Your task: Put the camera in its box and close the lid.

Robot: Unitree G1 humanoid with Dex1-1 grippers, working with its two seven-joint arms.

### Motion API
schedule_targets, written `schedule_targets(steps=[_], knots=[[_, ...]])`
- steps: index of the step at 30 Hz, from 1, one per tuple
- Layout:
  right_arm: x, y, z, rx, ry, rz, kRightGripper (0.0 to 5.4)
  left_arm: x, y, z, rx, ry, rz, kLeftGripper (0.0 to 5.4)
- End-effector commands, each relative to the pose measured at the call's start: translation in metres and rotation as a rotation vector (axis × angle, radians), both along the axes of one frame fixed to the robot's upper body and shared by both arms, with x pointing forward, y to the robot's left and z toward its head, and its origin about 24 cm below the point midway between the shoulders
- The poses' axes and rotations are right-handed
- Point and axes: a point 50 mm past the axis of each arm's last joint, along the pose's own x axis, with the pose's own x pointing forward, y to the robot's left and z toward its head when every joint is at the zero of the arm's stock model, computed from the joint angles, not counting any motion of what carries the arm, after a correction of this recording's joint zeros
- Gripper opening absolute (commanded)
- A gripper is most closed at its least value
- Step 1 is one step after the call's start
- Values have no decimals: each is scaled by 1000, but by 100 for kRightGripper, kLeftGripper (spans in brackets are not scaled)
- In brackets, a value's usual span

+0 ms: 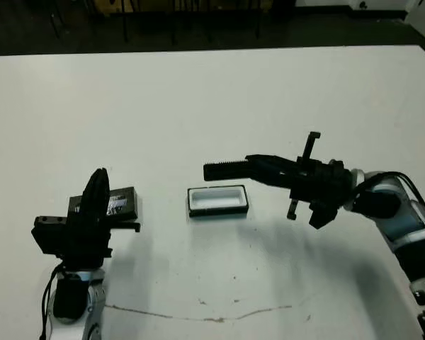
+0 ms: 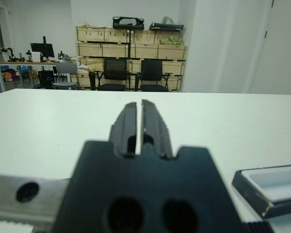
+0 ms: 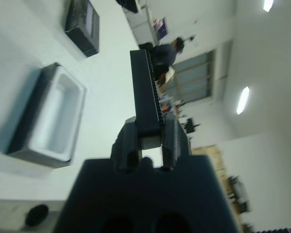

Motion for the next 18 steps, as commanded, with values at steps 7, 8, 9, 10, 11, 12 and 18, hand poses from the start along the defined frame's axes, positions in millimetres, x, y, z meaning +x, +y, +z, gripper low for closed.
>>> schedule_targets(steps=[7, 8, 9, 10, 11, 12, 18], knots=[[8, -4, 3, -41, -133, 57, 1, -14, 4, -14, 0, 97, 25, 0], [9, -5, 2, -50, -134, 48, 1, -14, 4, -14, 1, 96, 26, 0], [10, -5, 3, -61, -139, 44, 1, -14, 4, -14, 1, 90, 21, 0], [11, -5, 4, -69, -137, 38, 1, -13, 4, -14, 1, 88, 17, 0], [12, -6, 4, -78, -128, 31, 1, -13, 5, -15, 3, 87, 15, 0], [13, -6, 4, -96, -120, 23, 1, -13, 5, -15, 4, 87, 15, 0], [17, -4, 12, -264, -64, -59, 1, -14, 4, -14, 12, 91, 24, 0]])
